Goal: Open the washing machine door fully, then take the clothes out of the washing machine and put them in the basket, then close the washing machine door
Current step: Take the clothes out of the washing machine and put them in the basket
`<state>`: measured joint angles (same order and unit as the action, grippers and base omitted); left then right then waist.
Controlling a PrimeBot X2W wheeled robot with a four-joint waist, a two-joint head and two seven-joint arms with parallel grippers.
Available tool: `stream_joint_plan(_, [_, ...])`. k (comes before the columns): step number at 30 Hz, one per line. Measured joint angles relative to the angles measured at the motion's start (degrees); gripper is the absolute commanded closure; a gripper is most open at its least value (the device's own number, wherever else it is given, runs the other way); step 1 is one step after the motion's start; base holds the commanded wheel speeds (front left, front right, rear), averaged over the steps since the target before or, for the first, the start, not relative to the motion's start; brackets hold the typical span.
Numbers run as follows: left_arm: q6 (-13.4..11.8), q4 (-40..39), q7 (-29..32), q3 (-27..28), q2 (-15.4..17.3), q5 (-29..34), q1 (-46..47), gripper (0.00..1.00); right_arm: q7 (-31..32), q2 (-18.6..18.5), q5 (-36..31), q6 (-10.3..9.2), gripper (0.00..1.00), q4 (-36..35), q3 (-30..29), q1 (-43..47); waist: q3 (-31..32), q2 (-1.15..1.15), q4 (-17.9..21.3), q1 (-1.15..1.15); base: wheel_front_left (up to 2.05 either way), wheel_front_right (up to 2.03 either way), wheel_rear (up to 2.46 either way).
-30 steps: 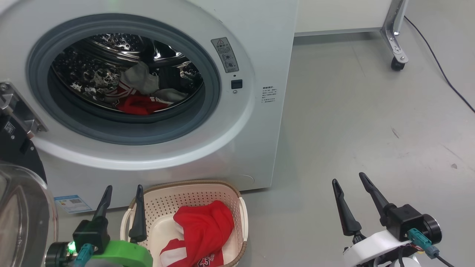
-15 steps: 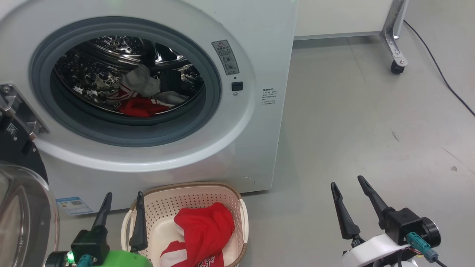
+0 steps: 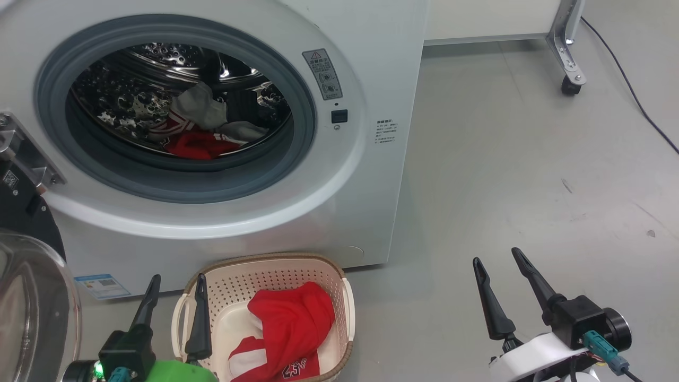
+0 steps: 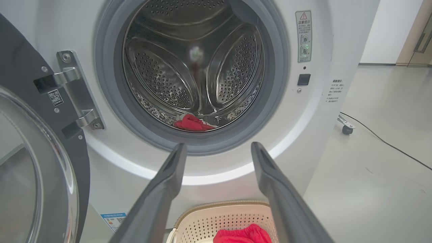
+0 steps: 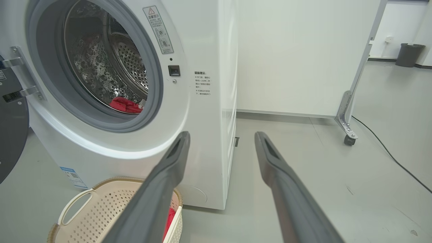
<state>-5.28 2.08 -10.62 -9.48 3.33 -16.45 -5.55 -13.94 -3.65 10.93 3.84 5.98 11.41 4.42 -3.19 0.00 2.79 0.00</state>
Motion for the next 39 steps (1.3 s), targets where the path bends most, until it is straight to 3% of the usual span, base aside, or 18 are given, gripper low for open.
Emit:
stream_joint_plan(16, [-0.05,-1.18,2.97,-0.89,-0.01,-0.09,1.09,0.00,0.59,-0.13,-0.01,-0.01,0.00,-2.87,0.35,-0.19,-4.76,0.00,0.52,0.00,0.00,0.00,0.00])
stream_joint_plan(31, [1.52,6.75,9.32,-0.79,0.03,-2.88,16.17,0.00,0.59,-0.04,-0.03,0.21,0.00,-5.23,1.67,-4.36,-13.83,0.00,3.49,0.00,0.00,0.00,0.00])
stream_joint_plan(39, [2.04,12.76,15.81,0.59,2.89,-3.22,26.89,0.00,0.52,0.07,0.19,0.64,0.00,-5.57,2.64,-7.83,-19.53,0.00,6.05,0.00,0.00,0.00,0.00])
